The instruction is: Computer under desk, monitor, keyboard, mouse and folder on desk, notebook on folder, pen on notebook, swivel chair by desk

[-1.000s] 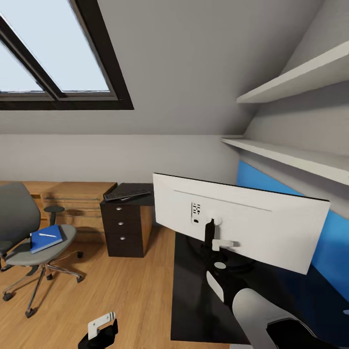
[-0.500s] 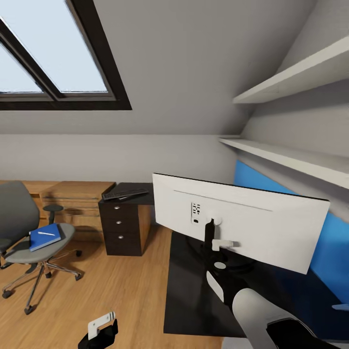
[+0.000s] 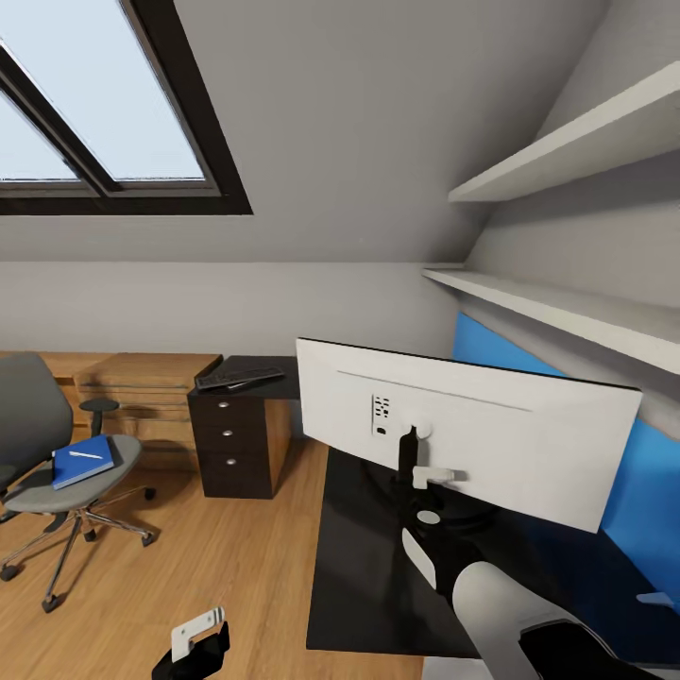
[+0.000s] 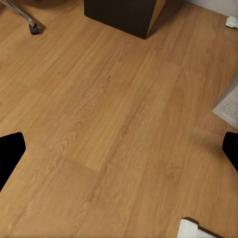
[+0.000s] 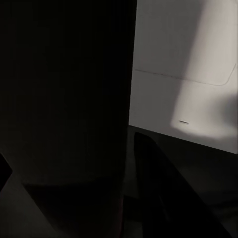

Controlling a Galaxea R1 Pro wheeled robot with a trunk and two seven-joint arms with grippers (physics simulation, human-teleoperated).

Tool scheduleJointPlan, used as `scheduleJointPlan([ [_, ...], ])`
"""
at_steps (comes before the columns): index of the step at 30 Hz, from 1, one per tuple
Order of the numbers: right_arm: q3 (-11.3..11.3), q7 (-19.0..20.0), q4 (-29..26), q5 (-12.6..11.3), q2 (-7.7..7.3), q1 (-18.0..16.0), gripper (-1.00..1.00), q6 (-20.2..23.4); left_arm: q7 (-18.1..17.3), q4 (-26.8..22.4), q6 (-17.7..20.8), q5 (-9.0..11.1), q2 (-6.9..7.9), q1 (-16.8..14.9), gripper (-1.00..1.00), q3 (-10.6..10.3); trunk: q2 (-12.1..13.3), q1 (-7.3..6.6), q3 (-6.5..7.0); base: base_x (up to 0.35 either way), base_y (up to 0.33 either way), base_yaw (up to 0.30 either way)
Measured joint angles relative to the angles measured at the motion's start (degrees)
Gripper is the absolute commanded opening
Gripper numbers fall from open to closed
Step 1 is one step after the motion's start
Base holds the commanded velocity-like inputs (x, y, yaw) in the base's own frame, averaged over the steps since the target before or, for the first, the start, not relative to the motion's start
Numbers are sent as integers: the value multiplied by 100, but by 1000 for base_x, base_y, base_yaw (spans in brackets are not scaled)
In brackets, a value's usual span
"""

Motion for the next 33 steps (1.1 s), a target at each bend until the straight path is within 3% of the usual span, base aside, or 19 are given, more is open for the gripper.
scheduleJointPlan([
  [20,16,-8,-4,16,0,0,-100,6,8,0,-1,2,28,1,100,-1,0,0,0,0,0,0],
  [21,15,-9,-6,17,1,0,100,9,9,0,-1,2,30,1,100,2,0,0,0,0,0,0],
  [33,17,-44,-1,-47,-2,0,100,-5,10,-1,0,2,32,1,100,7,1,0,0,0,0,0],
])
